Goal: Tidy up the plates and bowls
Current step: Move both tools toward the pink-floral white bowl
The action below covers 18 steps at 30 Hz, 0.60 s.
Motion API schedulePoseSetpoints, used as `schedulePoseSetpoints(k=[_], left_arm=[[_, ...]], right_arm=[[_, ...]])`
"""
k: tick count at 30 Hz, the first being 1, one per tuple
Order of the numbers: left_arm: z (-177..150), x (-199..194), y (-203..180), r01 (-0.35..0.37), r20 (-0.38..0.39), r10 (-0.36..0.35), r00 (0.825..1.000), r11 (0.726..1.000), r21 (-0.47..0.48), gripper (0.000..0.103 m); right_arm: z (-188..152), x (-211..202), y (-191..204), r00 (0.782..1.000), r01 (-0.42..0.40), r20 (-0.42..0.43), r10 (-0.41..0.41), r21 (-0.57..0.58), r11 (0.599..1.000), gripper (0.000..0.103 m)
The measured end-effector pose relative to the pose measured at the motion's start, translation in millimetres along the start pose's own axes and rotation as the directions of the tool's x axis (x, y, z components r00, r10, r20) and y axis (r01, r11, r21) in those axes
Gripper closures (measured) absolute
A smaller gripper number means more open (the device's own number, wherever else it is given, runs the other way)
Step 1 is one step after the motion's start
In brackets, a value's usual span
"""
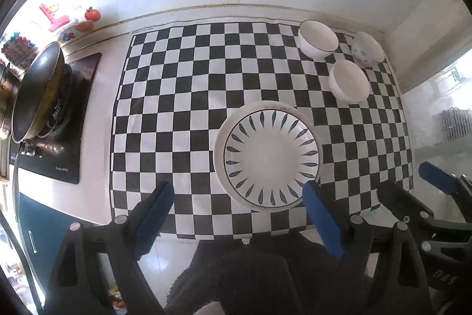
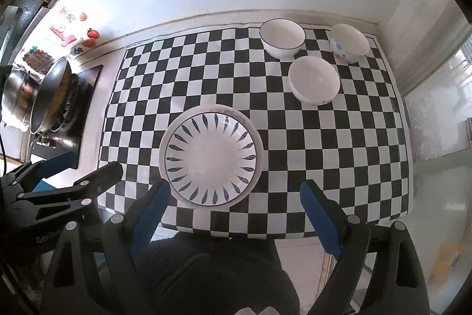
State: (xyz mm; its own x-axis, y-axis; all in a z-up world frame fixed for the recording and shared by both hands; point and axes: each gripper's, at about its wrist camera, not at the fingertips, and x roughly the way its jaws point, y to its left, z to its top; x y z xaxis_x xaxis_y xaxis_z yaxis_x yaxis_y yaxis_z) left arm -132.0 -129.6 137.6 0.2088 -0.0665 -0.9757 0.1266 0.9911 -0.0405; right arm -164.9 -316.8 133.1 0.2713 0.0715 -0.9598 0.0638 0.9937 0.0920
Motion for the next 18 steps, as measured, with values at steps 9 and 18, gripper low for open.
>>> schedulePoseSetpoints(k=[9,18], left_arm=[[14.6,4.2,6.6,0.043,0.016,-0.043,0.999,0.999,0.031,0.014],[73.8,35.6,-13.4,0.119,0.081,-0.125,0.989,0.990,0.075,0.014]], right_arm=[[10.4,11.2,-0.1,0.996,-0.080,0.033,0.078,0.079,0.994,0.008],[37.3,40.6,-74.4,0.986,-0.150,0.110,0.125,0.266,0.952,0.008]])
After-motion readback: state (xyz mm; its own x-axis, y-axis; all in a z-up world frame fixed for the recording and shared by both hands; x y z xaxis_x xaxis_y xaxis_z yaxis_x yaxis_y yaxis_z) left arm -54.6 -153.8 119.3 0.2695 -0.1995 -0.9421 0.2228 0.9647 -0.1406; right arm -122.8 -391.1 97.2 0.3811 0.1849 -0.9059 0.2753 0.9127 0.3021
